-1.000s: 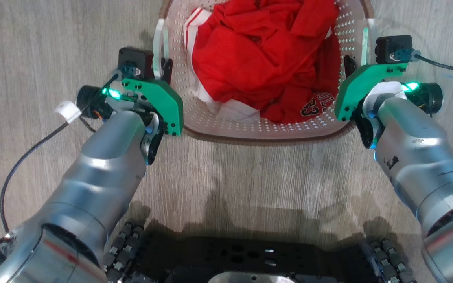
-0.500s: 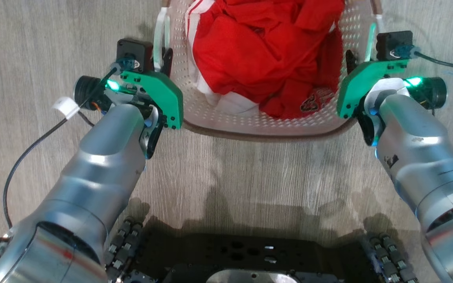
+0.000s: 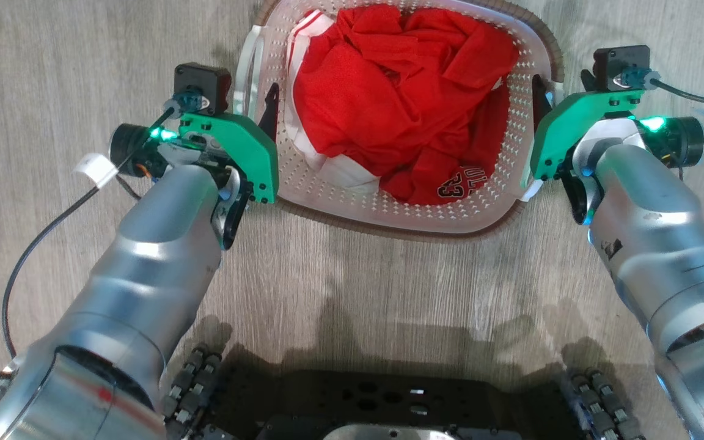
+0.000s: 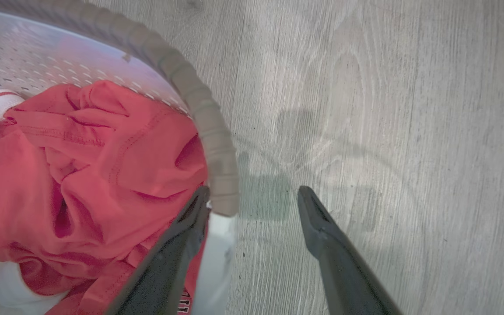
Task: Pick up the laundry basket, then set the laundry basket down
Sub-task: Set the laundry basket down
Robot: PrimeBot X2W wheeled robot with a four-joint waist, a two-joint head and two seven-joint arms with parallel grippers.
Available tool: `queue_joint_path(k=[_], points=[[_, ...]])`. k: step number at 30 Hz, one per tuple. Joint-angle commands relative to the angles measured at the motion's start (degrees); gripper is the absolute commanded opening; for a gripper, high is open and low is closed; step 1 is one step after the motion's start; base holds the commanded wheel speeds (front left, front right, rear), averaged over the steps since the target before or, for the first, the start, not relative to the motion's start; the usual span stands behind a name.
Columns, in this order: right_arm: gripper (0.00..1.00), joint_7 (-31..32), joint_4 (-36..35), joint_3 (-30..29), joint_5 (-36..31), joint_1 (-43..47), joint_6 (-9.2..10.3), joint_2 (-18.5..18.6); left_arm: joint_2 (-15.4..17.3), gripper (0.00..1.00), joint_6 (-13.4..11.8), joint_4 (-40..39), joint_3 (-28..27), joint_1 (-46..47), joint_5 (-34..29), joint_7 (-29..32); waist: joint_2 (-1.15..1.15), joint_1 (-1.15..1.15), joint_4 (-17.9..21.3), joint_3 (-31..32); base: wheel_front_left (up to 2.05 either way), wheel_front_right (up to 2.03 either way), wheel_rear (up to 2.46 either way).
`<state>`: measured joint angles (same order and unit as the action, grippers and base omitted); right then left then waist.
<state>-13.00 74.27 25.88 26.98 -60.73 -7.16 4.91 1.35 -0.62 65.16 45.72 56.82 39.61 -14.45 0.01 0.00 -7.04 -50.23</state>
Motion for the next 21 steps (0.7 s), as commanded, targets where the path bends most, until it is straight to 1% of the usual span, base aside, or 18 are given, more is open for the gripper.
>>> queue_joint_path(k=[1,7,14,18,21], points=[[1.0,-0.75,-0.32,-0.27,-1.22,3.22,-0.33,-1.71,1.54,1.0,-0.91,-0.2,-0.82,-1.45,0.69,-0.54,-0.01,0.0,0.0,0.52,0.0,0.0,0.0],[1.0,-1.03,-0.32,-2.69,-3.62,3.34,-0.33,-1.9,1.54,1.0,-1.2,-0.06,-1.11,-2.12,0.89,-0.54,-0.01,0.0,0.04,1.87,0.0,0.0,0.0],[1.0,-1.61,-0.32,-5.32,-6.11,3.45,-0.33,-2.0,1.53,1.0,-1.55,-0.82,-2.84,-3.75,0.74,-0.54,-0.01,0.0,-0.08,4.27,0.0,0.0,0.0],[1.0,-1.91,-0.76,-6.05,-6.79,3.16,-0.33,-2.01,1.61,1.0,-2.26,-3.21,-5.71,-4.92,-0.53,-0.54,-0.01,0.0,-0.14,5.98,0.0,0.0,0.0],[1.0,-1.96,-3.62,-7.97,-8.17,3.43,-0.33,-2.02,2.23,1.0,-2.53,-6.26,-8.38,-6.49,-2.73,-0.54,-0.01,0.0,0.1,7.47,0.0,0.0,0.0]])
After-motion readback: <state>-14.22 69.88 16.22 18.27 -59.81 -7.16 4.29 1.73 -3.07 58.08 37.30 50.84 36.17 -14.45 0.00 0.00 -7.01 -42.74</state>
